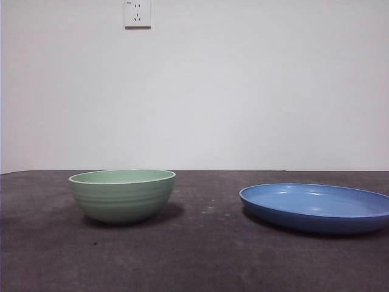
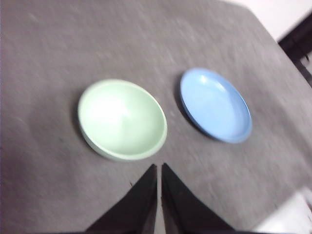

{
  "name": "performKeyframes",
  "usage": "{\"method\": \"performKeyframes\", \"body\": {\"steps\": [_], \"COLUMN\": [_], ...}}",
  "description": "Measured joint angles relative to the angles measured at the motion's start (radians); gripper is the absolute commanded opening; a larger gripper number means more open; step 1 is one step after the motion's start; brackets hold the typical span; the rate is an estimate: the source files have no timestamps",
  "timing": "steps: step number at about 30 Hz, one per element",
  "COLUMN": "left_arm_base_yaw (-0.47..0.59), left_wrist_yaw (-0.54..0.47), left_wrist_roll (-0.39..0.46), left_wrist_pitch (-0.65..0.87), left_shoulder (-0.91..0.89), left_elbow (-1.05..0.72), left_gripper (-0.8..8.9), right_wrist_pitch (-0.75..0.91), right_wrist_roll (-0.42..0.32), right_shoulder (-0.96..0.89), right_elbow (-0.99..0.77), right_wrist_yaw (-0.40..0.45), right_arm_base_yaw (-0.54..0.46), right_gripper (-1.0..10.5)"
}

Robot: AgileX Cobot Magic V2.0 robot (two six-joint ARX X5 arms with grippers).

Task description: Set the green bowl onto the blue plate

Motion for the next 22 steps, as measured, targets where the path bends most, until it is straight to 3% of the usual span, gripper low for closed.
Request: {"method": "performKeyframes", "body": {"steps": [5,12,14,16,18,20,22], "left_arm_base_yaw": [-0.061,-0.082,-0.082,-0.082,-0.082,-0.082,-0.082], "left_wrist_yaw": [0.024,0.024,0.024,0.024,0.024,0.024,0.024], "left_wrist_roll": [0.047,0.061,0.062,0.063,0.063,0.063,0.063], "left_wrist_pitch": [-0.082,-0.085,-0.086,-0.085,-0.086,-0.086,-0.085], "left_shoulder": [0.027,0.027,0.027,0.027,0.027,0.027,0.027], "left_elbow": [0.005,0.005,0.005,0.005,0.005,0.005,0.005], "left_gripper": [0.14,0.26,0.45,1.21,2.56,3.67,4.08], "right_wrist_pitch": [-0.072,-0.129,-0.13,-0.13,-0.13,-0.13,-0.131], "right_wrist_roll": [-0.026,-0.052,-0.053,-0.052,-0.051,-0.049,-0.047], "right_shoulder": [0.032,0.034,0.034,0.034,0.034,0.034,0.034], "right_elbow": [0.002,0.002,0.002,0.002,0.002,0.002,0.002], "right_wrist_yaw": [-0.037,-0.038,-0.038,-0.037,-0.037,-0.035,-0.034], "right_arm_base_yaw": [0.038,0.087,0.089,0.089,0.089,0.089,0.089], "right_gripper": [0.1,0.1,0.6,2.0,3.4,3.7,3.7]}}
